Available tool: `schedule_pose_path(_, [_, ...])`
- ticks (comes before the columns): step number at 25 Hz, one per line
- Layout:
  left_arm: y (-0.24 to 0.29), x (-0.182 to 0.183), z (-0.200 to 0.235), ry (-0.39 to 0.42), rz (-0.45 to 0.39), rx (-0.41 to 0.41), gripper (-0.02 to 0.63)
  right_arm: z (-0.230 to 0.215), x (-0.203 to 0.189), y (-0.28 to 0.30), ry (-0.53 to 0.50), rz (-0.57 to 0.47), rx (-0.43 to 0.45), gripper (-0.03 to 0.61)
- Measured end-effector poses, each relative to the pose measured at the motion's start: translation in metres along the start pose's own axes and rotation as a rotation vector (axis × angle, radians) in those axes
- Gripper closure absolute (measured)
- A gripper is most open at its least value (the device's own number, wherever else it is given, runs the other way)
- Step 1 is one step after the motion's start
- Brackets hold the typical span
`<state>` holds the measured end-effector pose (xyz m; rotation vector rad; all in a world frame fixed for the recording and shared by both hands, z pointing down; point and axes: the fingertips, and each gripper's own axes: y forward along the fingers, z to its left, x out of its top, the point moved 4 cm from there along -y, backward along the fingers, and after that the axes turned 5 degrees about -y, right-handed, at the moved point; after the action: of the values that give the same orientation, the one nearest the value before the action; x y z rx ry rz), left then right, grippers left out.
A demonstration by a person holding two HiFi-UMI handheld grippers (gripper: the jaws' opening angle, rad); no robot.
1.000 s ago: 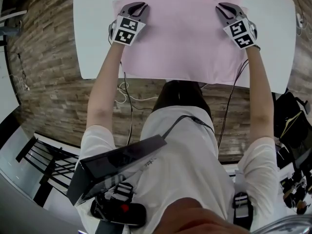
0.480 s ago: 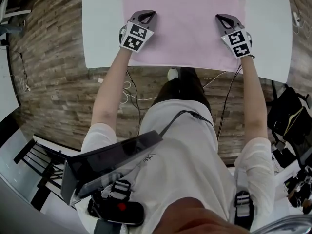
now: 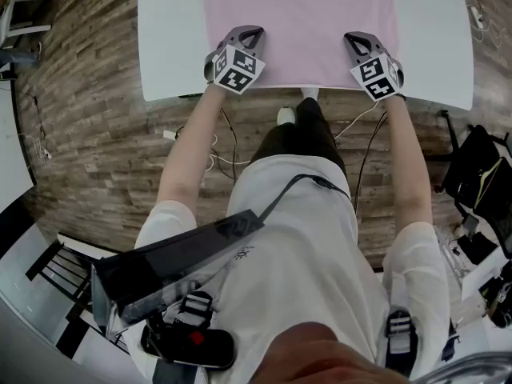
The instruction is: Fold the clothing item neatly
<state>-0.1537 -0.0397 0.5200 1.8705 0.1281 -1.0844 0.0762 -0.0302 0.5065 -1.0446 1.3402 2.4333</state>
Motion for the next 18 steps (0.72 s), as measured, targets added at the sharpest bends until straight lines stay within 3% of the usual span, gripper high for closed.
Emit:
schedule_pose_path(4, [-0.004, 0.001, -0.030, 0.091, 0.012, -0.027, 0.612, 0.020, -0.001, -0.013, -0.040, 0.022, 0.001, 0.575])
schedule_pose_path(18, [-0.025, -0.012, -0.104, 0.178, 0.069, -0.101, 0.611, 0.067, -0.030, -0.055, -0.145, 0.030, 0.091, 0.575])
